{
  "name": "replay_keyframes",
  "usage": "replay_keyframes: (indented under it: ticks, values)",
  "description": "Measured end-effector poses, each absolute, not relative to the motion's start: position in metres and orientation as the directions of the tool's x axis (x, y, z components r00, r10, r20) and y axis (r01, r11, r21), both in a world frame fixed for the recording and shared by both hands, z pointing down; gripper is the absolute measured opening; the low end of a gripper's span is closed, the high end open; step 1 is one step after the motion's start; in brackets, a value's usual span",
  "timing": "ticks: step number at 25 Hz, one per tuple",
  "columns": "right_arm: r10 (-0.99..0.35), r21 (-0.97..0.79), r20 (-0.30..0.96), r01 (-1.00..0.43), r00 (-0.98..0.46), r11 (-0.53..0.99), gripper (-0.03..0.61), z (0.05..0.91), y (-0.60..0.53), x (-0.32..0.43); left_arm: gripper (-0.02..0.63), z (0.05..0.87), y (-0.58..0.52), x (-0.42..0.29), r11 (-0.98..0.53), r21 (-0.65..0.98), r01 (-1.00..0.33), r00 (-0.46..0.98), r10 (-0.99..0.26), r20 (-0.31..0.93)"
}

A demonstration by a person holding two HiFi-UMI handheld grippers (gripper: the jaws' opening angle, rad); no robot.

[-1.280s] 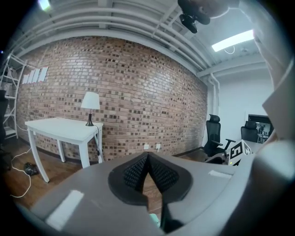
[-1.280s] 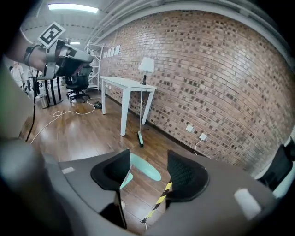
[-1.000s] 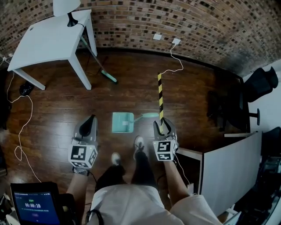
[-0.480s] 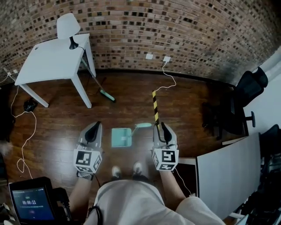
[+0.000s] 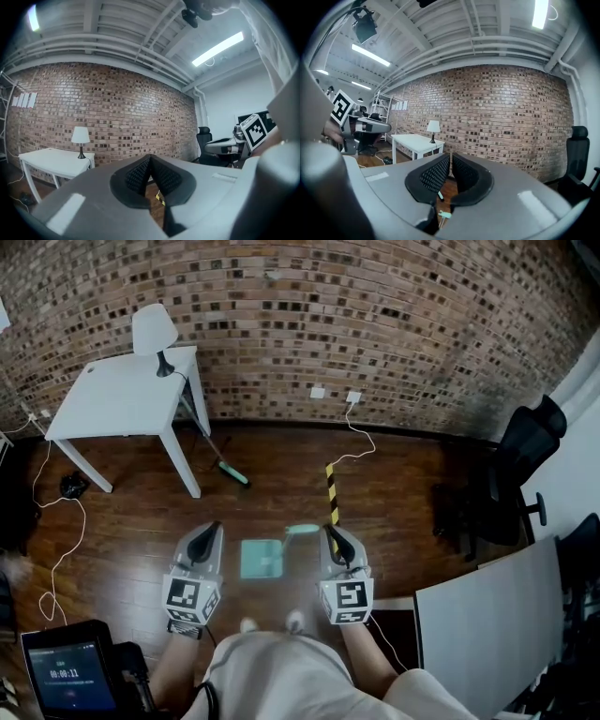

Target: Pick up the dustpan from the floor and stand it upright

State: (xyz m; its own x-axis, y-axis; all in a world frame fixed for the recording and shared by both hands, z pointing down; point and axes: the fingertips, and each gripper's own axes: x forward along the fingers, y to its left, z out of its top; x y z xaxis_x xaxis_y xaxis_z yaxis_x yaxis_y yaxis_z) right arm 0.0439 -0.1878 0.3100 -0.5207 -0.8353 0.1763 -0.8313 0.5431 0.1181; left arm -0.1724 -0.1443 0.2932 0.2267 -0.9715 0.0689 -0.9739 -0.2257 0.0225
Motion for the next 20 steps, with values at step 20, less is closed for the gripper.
replay_keyframes:
  ticks: [20]
  values:
    - [-0.824,0.121,0.185,-0.819,-0.536,0.56,0.014,0.29,-0.157,0.029,-0.003,0.295,-0.112,-0.171,-0.28,0.086,-0.956,0.288,-0.952,0.102]
